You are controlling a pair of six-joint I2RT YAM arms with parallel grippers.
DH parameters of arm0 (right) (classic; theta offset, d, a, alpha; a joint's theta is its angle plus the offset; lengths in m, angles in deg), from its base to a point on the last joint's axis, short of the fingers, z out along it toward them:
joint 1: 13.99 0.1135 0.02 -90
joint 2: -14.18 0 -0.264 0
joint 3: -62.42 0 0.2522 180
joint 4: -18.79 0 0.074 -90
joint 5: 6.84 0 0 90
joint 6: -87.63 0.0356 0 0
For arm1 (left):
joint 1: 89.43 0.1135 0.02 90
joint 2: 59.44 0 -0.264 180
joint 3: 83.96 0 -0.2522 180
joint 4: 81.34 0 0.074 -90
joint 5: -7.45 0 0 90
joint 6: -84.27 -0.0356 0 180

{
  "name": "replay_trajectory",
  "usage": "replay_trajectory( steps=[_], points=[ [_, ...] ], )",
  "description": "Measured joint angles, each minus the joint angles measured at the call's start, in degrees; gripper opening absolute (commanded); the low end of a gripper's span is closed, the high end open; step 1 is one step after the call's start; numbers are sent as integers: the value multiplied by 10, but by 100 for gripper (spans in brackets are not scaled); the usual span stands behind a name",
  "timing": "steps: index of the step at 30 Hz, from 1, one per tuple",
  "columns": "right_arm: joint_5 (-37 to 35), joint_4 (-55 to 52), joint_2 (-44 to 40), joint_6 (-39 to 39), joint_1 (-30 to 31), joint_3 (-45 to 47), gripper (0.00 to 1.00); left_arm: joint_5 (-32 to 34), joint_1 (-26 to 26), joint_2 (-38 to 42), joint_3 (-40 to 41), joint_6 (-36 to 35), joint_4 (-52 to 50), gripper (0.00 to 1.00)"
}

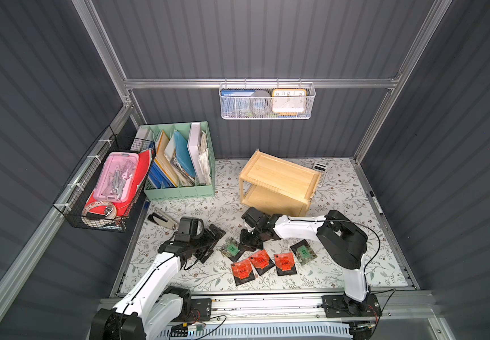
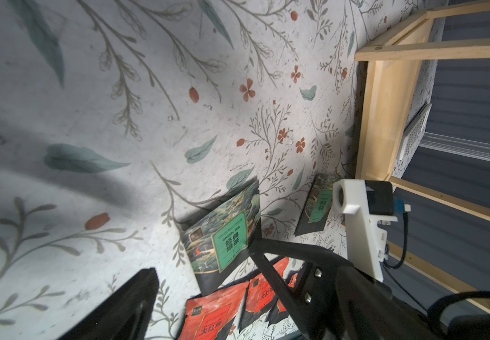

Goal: Place the tea bags on the shelf by color
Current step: Pick up the tea bag from the center of the board.

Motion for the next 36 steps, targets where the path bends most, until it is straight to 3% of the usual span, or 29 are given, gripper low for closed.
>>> replay_trajectory(
  steps=[16,36],
  points=[
    [-9,98,-24,131,2,68,13,-16,0,19,53,24,24,97],
    [-17,114,-26,215,11,76,11,-26,0,-4,92,69,106,79]
  ],
)
